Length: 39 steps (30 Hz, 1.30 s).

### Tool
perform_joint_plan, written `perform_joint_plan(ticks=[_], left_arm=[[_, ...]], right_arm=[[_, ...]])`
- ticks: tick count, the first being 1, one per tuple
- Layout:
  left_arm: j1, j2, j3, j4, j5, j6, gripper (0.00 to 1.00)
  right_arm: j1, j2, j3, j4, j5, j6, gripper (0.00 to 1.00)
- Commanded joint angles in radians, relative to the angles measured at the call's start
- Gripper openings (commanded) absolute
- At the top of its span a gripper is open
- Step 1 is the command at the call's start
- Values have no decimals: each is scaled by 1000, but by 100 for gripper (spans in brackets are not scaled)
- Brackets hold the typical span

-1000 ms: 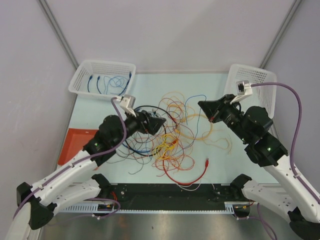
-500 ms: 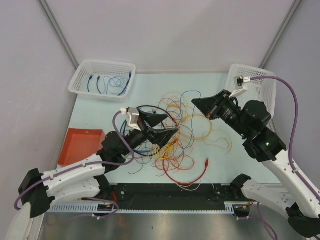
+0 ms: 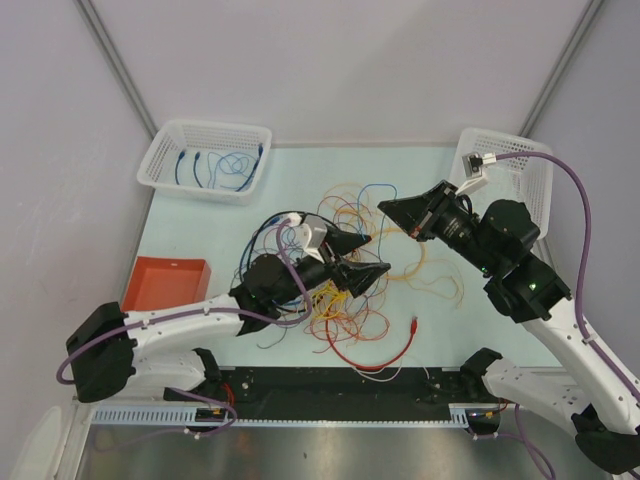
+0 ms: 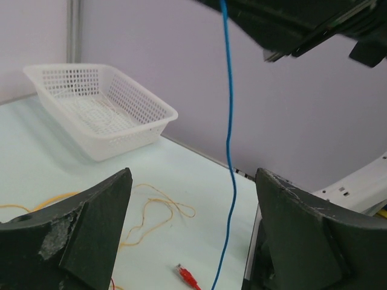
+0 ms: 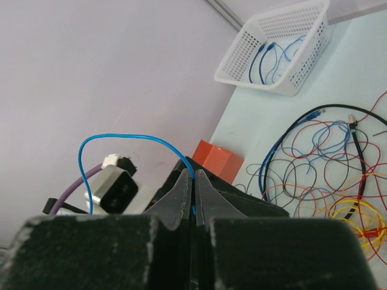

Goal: Untangle the cables

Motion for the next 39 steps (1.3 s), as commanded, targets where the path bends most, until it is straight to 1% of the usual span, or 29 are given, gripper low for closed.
perform_joint_plan(ticks=[1,3,4,6,7,8,10,12,13,15,16,17,18,19,21,22,23,24,25,26,28,29,32,33,34,35,36,37,39], left_arm=[[-7,64,54,58,49,19,82],[-7,84,60,64,53,10,74],[-7,87,65,65,58,3,59],[-7,87,69,65,61,1,42],[-7,85,69,67,60,-1,27],[-7,81,69,65,58,-2,20],[-5,61,80,40,55,-2,0],[-7,41,97,-12,44,1,0],[-7,17,123,-84,37,6,0],[-5,-11,158,-192,-20,6,0],[-5,-23,216,-336,-44,21,0],[0,-45,248,-412,-67,30,0],[3,-53,281,-554,-135,45,0],[9,-57,348,-618,-153,52,0],[47,-79,403,-757,-184,52,0],[67,-86,445,-792,-180,47,0],[114,-97,462,-806,-175,36,0],[140,-117,474,-860,-169,9,0],[165,-126,495,-878,-160,-5,0],[221,-134,506,-892,-158,-20,0],[285,-142,543,-944,-146,-56,0],[344,-136,558,-967,-144,-66,0],[463,-71,673,-1108,-155,-79,0],[492,-47,748,-1185,-161,-83,0],[521,16,790,-1230,-175,-88,0],[579,47,833,-1269,-181,-89,0],[607,85,915,-1333,-183,-100,0],[665,148,955,-1367,-181,-117,0],[722,205,1043,-1395,-128,-154,0]], right_arm=[[7,-7,40,29,-25,19,0],[8,-9,39,23,-25,15,0],[8,-10,39,16,-23,13,0],[8,-13,39,11,-19,6,0],[8,-18,40,5,-17,4,0],[8,-19,40,5,-17,0,0],[8,-26,40,-1,-17,-17,0],[10,-32,40,-9,-7,-34,0],[10,-35,40,-21,-2,-52,22],[10,-47,40,-41,22,-71,54],[10,-52,40,-75,38,-91,74],[10,-61,40,-95,55,-99,82],[10,-67,40,-116,91,-109,87],[11,-73,40,-157,110,-117,99],[10,-88,39,-196,163,-146,100],[11,-95,39,-227,179,-152,100],[11,-99,39,-239,193,-158,100],[11,-108,39,-253,214,-171,100],[10,-113,39,-270,220,-178,100],[10,-119,39,-279,227,-184,100],[10,-130,37,-297,245,-195,100],[11,-133,39,-305,248,-198,100],[10,-148,33,-327,262,-215,100],[10,-153,30,-330,263,-221,100],[10,-162,26,-331,266,-223,99],[10,-165,23,-333,270,-224,99],[10,-168,19,-333,271,-229,99],[8,-174,16,-333,273,-229,99],[8,-174,14,-330,271,-228,99]])
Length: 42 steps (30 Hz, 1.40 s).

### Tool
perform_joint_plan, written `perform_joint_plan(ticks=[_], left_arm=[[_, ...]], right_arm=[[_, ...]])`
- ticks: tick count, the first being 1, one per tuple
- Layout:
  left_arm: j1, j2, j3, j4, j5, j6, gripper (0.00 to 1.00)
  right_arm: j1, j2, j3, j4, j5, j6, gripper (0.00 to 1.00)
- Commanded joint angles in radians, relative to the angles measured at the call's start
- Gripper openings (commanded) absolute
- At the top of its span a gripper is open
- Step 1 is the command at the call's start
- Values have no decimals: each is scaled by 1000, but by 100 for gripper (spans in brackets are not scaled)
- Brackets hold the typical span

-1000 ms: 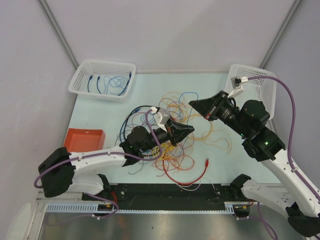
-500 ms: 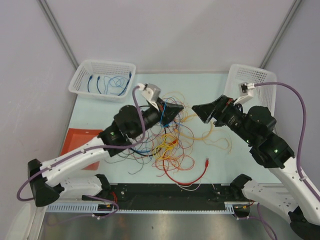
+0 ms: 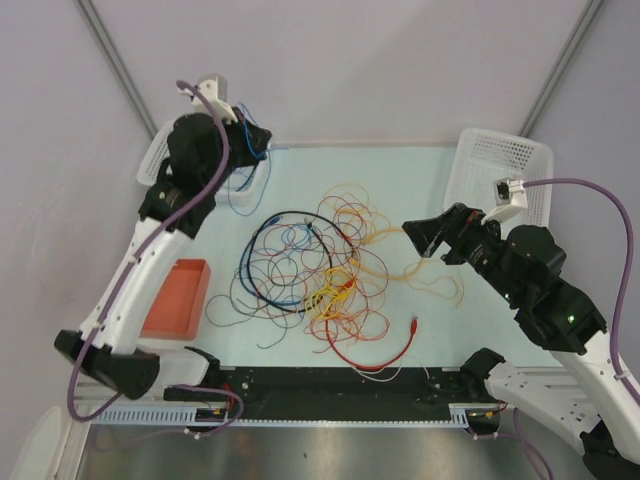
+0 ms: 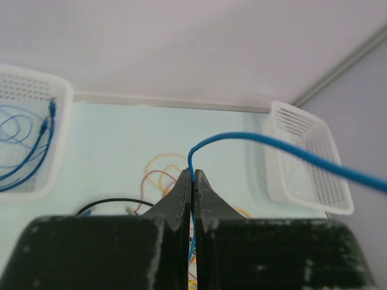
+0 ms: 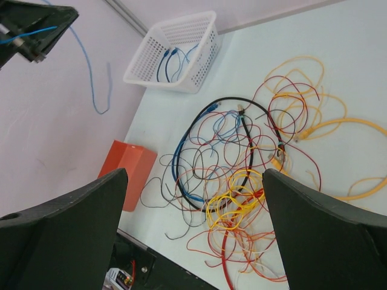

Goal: Untangle the cables

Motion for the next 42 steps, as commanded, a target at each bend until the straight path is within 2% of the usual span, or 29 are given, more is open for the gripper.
perform_joint_plan(ticks=[1,7,12,15,20,21,22,23,25,26,27,28,29,32,34,35,37,38,39,41,42], left_arm=[[160,155,172,-190,37,-88,0],[334,324,304,-124,112,-186,0],[414,491,373,-60,127,-270,0],[429,577,401,10,97,-286,0],[429,717,499,45,-50,-268,0],[431,737,525,49,-70,-264,3],[435,774,539,54,-81,-263,12],[438,789,553,56,-96,-258,33],[438,811,579,37,-133,-269,44],[438,811,573,37,-141,-274,57],[438,805,573,33,-147,-272,64],[438,802,573,25,-146,-271,75],[438,777,555,17,-123,-266,89],[434,675,483,17,-103,-240,100],[403,595,357,25,-100,-225,100],[390,500,303,42,-103,-208,100],[336,393,107,95,-104,-195,100],[316,280,34,118,-100,-185,100],[295,225,-113,143,-97,-180,100],[230,62,-252,203,-100,-183,99],[201,6,-380,229,-121,-171,100]], right_arm=[[-1,-18,11,9,23,-35,99],[-4,2,11,23,-31,-58,99],[-9,17,10,-2,-19,-77,99],[-9,22,-12,12,18,-100,99],[-22,30,-70,56,66,-124,99],[-22,34,-87,70,66,-126,99],[-22,46,-92,75,63,-127,99],[-25,56,-96,84,61,-127,99],[-35,75,-104,87,63,-123,99],[-39,79,-104,88,61,-118,99],[-42,82,-105,91,58,-117,99],[-48,83,-112,96,49,-114,99],[-50,82,-116,101,47,-114,99],[-52,76,-125,107,37,-104,99],[-53,71,-128,110,26,-101,99],[-53,68,-130,107,26,-97,99],[-53,57,-133,104,23,-95,98],[-52,53,-136,95,23,-94,98],[-52,42,-138,89,24,-95,98],[-53,31,-145,72,27,-97,98],[-53,25,-150,62,30,-98,99]])
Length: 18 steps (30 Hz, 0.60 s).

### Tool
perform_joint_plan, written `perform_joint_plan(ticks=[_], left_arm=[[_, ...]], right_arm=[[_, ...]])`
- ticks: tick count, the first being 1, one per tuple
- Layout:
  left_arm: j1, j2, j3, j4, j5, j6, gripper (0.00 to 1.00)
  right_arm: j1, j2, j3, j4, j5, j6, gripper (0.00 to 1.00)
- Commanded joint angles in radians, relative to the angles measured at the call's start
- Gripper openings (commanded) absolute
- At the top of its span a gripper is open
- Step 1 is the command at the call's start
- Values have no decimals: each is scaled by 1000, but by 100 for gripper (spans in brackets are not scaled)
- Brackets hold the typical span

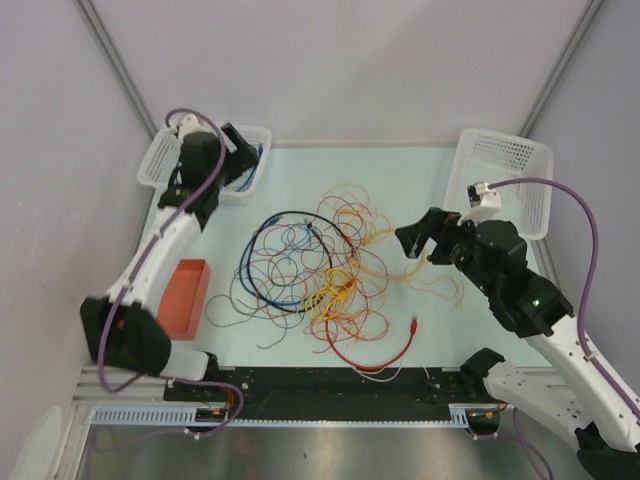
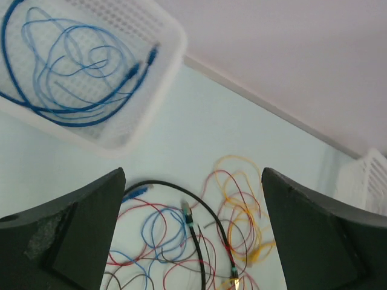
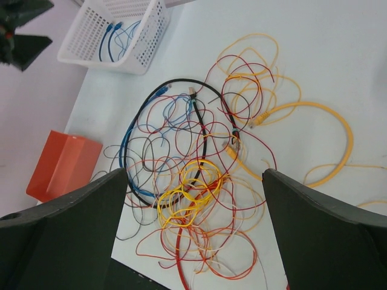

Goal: Untangle the cables

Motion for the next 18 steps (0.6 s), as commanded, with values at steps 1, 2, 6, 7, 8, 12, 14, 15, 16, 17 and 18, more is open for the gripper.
perform_joint_plan(ticks=[1,2,6,7,8,12,14,15,16,17,18], left_arm=[[-188,-322,-326,196,-80,96,100],[-233,-416,-421,214,-115,128,100],[-466,-498,-494,144,-272,200,100],[-489,-492,-493,76,-283,170,100],[-511,-492,-508,57,-284,156,99],[-568,-571,-722,277,-26,133,99],[-580,-540,-761,337,211,62,100],[-607,-529,-770,348,210,65,100],[-690,-525,-779,375,190,79,100],[-733,-509,-783,406,144,113,100],[-770,-490,-761,399,107,125,99]], right_arm=[[-3,-42,-20,-2,9,-5,100],[-1,-47,-29,-10,12,-5,100],[2,-35,-118,-24,23,1,100],[2,-19,-130,-33,23,17,100],[5,-18,-144,-40,17,24,100],[26,-48,-213,-30,31,79,100],[49,-82,-241,-43,54,94,100],[52,-90,-242,-53,58,94,100],[57,-91,-244,-60,74,94,100],[59,-96,-245,-79,80,96,99],[60,-96,-251,-86,85,97,100]])
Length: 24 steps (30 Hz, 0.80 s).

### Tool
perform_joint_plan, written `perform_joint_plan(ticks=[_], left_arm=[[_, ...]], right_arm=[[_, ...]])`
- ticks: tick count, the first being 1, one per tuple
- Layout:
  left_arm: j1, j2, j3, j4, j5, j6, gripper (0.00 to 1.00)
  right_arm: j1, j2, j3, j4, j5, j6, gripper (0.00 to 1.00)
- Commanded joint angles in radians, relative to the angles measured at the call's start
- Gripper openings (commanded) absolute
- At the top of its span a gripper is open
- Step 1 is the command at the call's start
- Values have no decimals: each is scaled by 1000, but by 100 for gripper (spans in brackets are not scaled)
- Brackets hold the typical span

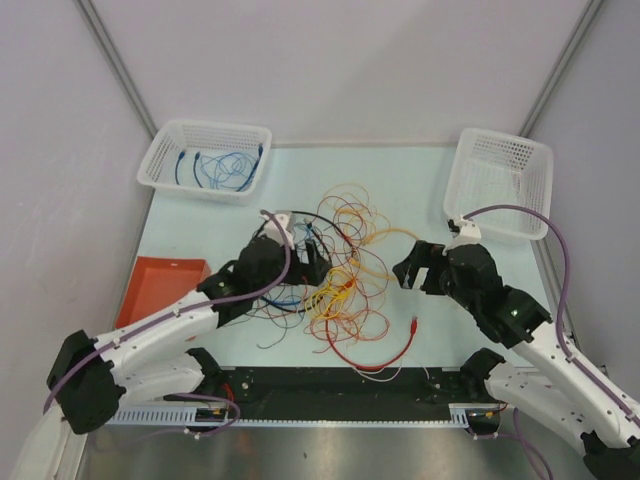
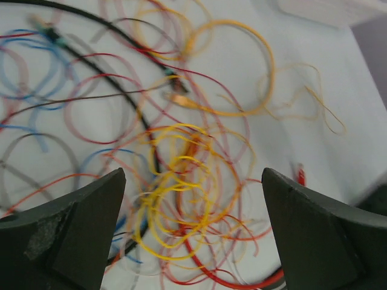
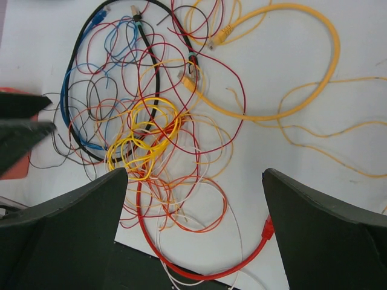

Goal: Untangle the cables

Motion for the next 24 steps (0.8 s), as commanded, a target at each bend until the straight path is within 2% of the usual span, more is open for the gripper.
perform_joint_plan(ticks=[1,4,7,11,15,18,19,21,22,24], left_arm=[[-206,55,44,137,11,29,100],[-229,227,146,-33,-15,10,100],[-232,370,181,-84,-38,-41,100],[-232,408,178,-101,-96,-96,100],[-232,445,197,-135,-132,-106,99],[-228,483,206,-149,-133,-105,83],[-226,499,206,-149,-130,-105,71],[-214,511,206,-146,-118,-109,58],[-209,519,204,-143,-113,-104,44],[-191,525,206,-147,-103,-99,26]], right_arm=[[14,-31,-1,-24,60,27,100],[17,-51,-4,-42,63,41,100],[18,-99,0,-42,60,55,100],[16,-159,48,-44,65,60,100],[16,-150,109,-44,83,31,100],[16,-124,134,-31,85,18,100],[16,-117,135,-22,83,17,100],[16,-107,141,-8,71,15,100],[17,-104,141,-1,69,15,100],[17,-100,143,7,62,17,100]])
